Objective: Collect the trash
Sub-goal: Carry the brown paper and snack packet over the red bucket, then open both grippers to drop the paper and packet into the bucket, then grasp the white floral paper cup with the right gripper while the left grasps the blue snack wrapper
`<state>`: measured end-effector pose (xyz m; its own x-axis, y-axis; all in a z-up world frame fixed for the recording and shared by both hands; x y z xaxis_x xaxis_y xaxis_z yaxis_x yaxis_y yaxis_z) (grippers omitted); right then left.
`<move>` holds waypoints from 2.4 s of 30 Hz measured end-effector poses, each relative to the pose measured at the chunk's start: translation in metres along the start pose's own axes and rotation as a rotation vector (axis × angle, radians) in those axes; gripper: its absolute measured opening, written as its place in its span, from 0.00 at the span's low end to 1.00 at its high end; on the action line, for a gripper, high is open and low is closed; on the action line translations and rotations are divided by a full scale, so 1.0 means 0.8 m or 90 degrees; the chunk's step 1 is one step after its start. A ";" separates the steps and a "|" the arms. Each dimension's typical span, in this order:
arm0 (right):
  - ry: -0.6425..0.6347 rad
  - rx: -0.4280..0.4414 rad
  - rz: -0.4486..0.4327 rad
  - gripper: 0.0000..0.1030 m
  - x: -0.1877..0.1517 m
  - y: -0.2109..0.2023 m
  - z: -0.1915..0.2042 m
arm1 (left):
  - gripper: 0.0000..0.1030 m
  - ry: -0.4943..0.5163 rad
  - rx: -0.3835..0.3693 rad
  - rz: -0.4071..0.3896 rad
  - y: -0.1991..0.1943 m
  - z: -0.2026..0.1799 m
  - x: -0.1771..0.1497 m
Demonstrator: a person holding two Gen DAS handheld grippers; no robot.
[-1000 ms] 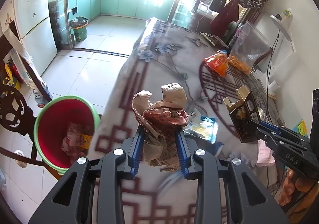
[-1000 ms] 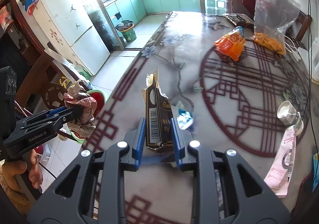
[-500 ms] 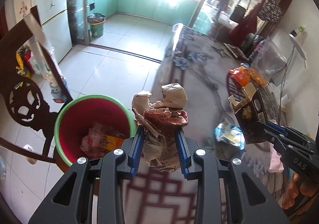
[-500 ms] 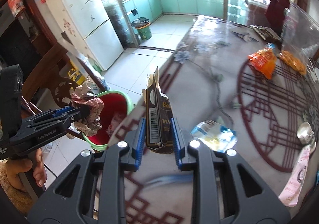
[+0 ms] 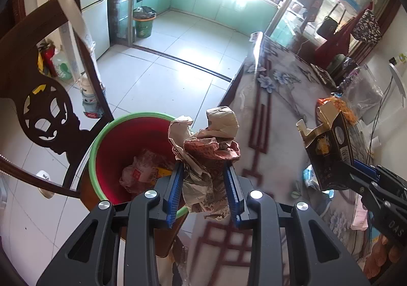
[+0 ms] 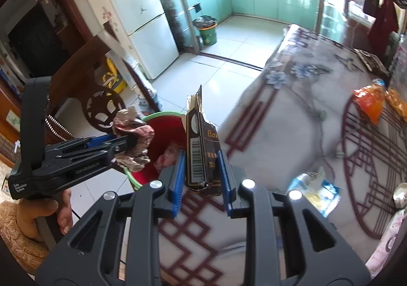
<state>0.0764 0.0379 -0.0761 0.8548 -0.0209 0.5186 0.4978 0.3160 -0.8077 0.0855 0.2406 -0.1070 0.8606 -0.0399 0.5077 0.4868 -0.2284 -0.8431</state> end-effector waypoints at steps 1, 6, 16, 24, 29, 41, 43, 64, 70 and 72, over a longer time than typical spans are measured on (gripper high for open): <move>-0.005 0.004 0.004 0.24 0.000 0.004 0.006 | 0.29 -0.002 0.001 0.002 0.001 0.004 0.000; -0.026 0.016 0.021 0.24 0.001 0.021 0.031 | 0.29 -0.020 0.013 0.016 0.010 0.025 -0.004; -0.047 0.022 0.059 0.24 0.000 0.056 0.054 | 0.29 -0.047 0.028 0.039 0.031 0.060 -0.008; -0.061 0.026 0.094 0.24 0.000 0.091 0.072 | 0.31 -0.060 0.036 0.068 0.055 0.075 -0.010; -0.071 0.029 0.114 0.24 -0.003 0.105 0.078 | 0.31 -0.075 0.040 0.085 0.067 0.091 -0.012; -0.095 0.037 0.132 0.47 0.002 0.125 0.095 | 0.47 -0.111 0.058 0.094 0.072 0.118 -0.016; -0.095 0.033 0.119 0.56 0.001 0.122 0.095 | 0.64 -0.126 0.061 0.086 0.069 0.121 -0.018; -0.004 -0.015 0.024 0.56 -0.016 0.009 -0.003 | 0.64 -0.012 0.004 0.047 0.038 0.009 -0.001; 0.086 -0.063 0.015 0.56 -0.048 -0.020 -0.081 | 0.64 0.053 -0.026 0.067 0.051 -0.059 -0.004; 0.122 -0.085 0.011 0.58 -0.062 -0.034 -0.117 | 0.64 0.074 -0.036 0.075 0.056 -0.083 -0.008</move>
<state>0.0340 -0.0582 -0.1057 0.8695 -0.2001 0.4515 0.4865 0.1899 -0.8528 0.0917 0.1660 -0.1360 0.8864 -0.1813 0.4258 0.3716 -0.2697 -0.8884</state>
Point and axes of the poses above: each gripper's, at about its wrist camera, not at the fingertips, and y roughly the way its jaws point, z to its left, x to its top, the point moved 1 cm from there along y, roughly the way its jaws point, and after that the axes turned 9 degrees about y, right-handed, at the moved point
